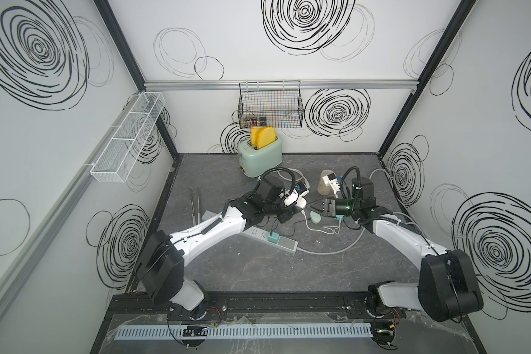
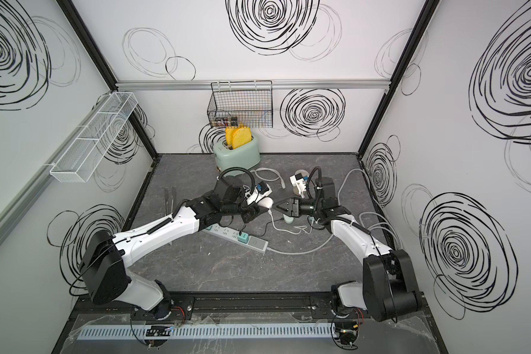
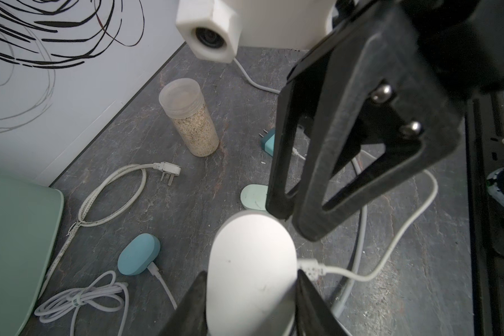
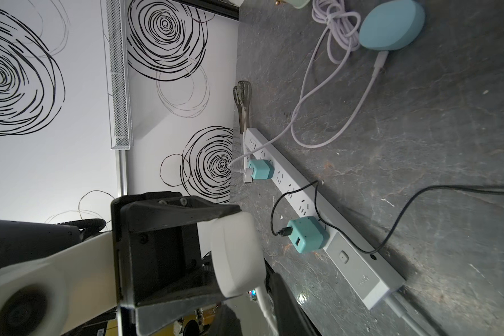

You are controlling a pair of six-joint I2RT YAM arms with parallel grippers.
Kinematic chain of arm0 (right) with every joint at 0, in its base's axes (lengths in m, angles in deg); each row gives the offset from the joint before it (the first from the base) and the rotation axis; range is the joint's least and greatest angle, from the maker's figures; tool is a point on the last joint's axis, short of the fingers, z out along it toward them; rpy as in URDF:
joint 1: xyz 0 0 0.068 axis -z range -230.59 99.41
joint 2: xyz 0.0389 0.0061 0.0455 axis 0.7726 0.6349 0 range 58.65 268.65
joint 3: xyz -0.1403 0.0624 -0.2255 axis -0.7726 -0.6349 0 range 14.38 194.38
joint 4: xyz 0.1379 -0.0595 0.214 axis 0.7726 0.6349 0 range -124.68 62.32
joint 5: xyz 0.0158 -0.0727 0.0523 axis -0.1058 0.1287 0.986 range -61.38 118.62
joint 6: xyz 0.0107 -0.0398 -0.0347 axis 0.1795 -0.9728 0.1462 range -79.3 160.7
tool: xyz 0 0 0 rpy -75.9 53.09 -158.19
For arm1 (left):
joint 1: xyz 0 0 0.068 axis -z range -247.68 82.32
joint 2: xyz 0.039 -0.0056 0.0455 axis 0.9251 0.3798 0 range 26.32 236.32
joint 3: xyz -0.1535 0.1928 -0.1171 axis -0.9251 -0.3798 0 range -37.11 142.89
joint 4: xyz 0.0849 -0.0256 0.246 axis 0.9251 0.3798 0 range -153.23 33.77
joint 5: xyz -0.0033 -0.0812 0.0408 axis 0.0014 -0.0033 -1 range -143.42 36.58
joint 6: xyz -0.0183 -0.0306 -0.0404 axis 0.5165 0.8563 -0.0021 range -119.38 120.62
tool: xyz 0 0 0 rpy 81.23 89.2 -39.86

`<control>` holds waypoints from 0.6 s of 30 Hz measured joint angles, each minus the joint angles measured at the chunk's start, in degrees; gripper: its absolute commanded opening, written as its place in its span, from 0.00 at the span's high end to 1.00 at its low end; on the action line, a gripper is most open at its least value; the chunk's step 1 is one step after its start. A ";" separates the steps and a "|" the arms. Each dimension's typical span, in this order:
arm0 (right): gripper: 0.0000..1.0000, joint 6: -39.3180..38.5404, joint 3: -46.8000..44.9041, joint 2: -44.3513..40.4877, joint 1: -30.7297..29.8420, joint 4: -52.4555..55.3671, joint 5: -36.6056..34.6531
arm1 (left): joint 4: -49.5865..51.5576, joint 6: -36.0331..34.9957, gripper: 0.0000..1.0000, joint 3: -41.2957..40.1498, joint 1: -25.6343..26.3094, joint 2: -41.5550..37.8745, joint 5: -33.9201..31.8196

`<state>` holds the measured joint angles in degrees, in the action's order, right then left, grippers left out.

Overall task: Charge the bluetooth headset
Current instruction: Insert the charging cable into the bluetooth headset.

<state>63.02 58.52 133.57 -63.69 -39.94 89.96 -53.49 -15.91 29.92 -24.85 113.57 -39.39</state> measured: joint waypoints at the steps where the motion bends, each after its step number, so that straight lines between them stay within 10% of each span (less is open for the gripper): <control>1: 0.67 -0.31 -0.24 -0.39 -0.02 0.09 -0.09 | 0.07 -0.07 0.83 0.00 0.02 0.00 -0.07; 18: 0.53 -5.05 -0.44 -3.45 -2.67 7.50 -13.57 | -2.08 5.27 0.83 -0.15 -4.66 0.28 -2.67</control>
<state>57.97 58.09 130.11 -66.36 -32.44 76.39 -55.57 -10.64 29.76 -29.51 113.85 -42.06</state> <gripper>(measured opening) 0.451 0.448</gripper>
